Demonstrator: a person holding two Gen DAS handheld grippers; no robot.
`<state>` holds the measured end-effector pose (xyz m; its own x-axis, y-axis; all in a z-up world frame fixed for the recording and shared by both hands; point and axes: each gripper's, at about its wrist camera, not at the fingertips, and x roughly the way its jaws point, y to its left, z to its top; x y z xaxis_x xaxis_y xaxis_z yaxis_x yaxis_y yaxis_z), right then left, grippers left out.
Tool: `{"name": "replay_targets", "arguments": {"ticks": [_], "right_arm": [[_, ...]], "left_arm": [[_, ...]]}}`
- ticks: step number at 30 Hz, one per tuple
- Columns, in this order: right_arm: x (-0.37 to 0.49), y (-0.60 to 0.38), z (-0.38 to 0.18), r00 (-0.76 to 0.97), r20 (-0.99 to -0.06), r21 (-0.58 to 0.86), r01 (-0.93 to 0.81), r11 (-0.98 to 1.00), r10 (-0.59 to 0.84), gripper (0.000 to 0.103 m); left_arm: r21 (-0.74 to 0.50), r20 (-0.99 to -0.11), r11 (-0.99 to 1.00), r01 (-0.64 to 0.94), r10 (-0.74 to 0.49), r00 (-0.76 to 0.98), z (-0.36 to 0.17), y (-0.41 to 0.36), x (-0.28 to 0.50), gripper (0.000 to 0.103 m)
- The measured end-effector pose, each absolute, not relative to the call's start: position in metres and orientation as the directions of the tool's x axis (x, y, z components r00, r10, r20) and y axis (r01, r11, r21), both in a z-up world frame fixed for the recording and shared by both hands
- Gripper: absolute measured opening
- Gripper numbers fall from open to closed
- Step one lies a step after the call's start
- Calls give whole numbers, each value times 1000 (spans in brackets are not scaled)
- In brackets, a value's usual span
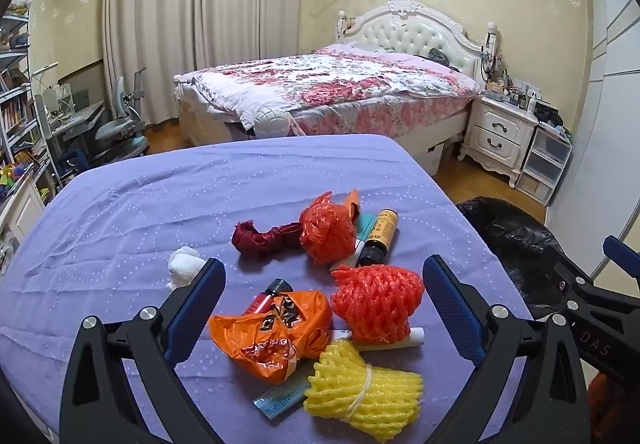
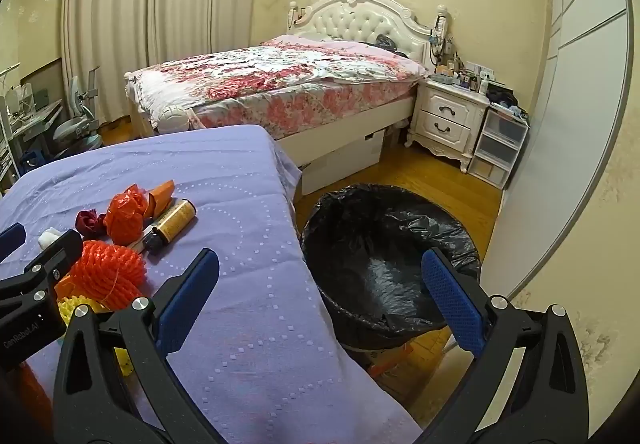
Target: Collect trash
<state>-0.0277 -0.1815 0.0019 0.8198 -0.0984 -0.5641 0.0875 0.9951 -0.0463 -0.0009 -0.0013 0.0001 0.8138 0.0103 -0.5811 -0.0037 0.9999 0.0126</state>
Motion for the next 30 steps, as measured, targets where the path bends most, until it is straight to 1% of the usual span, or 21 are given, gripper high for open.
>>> {"name": "replay_targets", "arguments": {"ticks": [4, 5, 13, 30], "right_arm": [[-29, -181, 3, 822, -562, -51, 79, 996, -94, 99], [-30, -181, 3, 823, -561, -52, 76, 996, -92, 99], [-27, -183, 0, 814, -573, -44, 89, 995, -99, 99], [-27, -196, 1, 813, -571, -43, 110, 993, -115, 99]], "left_arm": [[21, -578, 1000, -8, 18, 816, 0, -6, -2, 96], [-11, -584, 1000, 5, -11, 812, -1, 0, 1, 96], [-22, -588, 1000, 8, -19, 809, -3, -3, -1, 96], [-15, -587, 1000, 6, -13, 810, 0, -4, 2, 96]]}}
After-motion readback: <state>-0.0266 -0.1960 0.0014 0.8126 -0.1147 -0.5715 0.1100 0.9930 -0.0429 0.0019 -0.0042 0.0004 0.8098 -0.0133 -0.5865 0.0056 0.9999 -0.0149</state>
